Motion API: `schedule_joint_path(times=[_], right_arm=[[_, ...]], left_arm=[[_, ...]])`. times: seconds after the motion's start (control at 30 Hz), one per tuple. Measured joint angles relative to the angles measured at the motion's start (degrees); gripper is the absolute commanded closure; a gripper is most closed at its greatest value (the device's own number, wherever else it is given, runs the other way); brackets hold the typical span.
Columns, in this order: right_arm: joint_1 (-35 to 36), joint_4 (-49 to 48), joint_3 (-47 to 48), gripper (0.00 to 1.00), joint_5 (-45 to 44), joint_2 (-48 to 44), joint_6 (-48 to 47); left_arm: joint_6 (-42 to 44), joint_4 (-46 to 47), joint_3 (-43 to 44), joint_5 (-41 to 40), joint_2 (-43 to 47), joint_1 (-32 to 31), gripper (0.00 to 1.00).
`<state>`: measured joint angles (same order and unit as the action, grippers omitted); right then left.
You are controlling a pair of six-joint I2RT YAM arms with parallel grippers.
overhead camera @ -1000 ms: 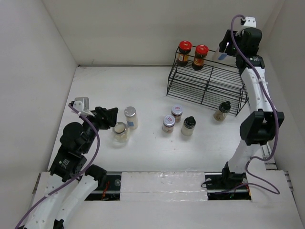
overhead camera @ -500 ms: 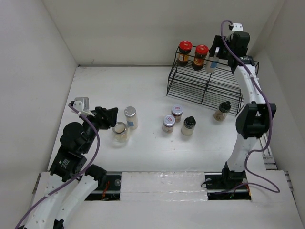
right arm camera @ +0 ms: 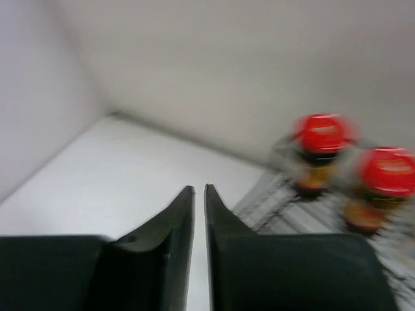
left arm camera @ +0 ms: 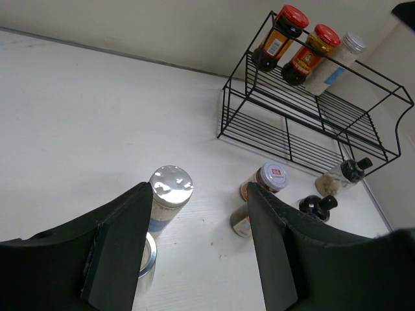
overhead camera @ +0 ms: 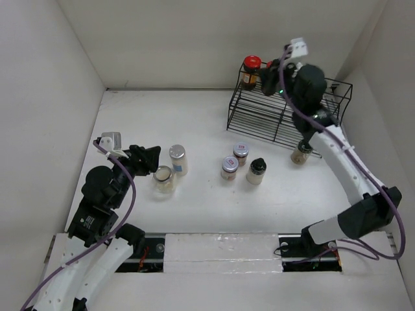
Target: Organize the condiment bottles
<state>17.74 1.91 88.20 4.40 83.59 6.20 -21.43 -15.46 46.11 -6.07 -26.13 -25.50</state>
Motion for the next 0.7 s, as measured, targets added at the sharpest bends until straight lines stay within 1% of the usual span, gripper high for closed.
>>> schedule_joint_path(times=[0.07,0.1,0.13,0.23,0.33,0.53,0.7], right_arm=[[7.39,-4.17,-5.18,0.5,1.66,-1.29,0.11],[10.8,-5.66,-7.21,0.27,2.14,-0.81,0.02],[13.94,-6.49,-8.87,0.2,2.51,0.46,0.09],[20.79,-7.04,-11.72,0.06,3.1,6.67,-0.94],[25.57,-6.16,-13.16,0.01,2.95,12.74,-1.88],[32.2,-5.11,-13.4,0.01,3.48,17.25,-3.67],[35.54,-5.27,-10.03,0.01,4.15,21.07,-4.52]], left_arm=[[0.0,0.0,0.0,-0.09,0.02,0.0,0.44],[0.0,0.0,0.0,-0.17,0.07,0.0,0.44],[0.0,0.0,0.0,-0.22,0.11,0.0,0.44],[0.0,0.0,0.0,-0.22,0.22,0.0,0.44],[0.0,0.0,0.0,-0.24,0.35,0.0,0.44],[0.0,0.0,0.0,-0.24,0.37,0.0,0.44],[0.0,0.0,0.0,-0.24,0.37,0.0,0.44]])
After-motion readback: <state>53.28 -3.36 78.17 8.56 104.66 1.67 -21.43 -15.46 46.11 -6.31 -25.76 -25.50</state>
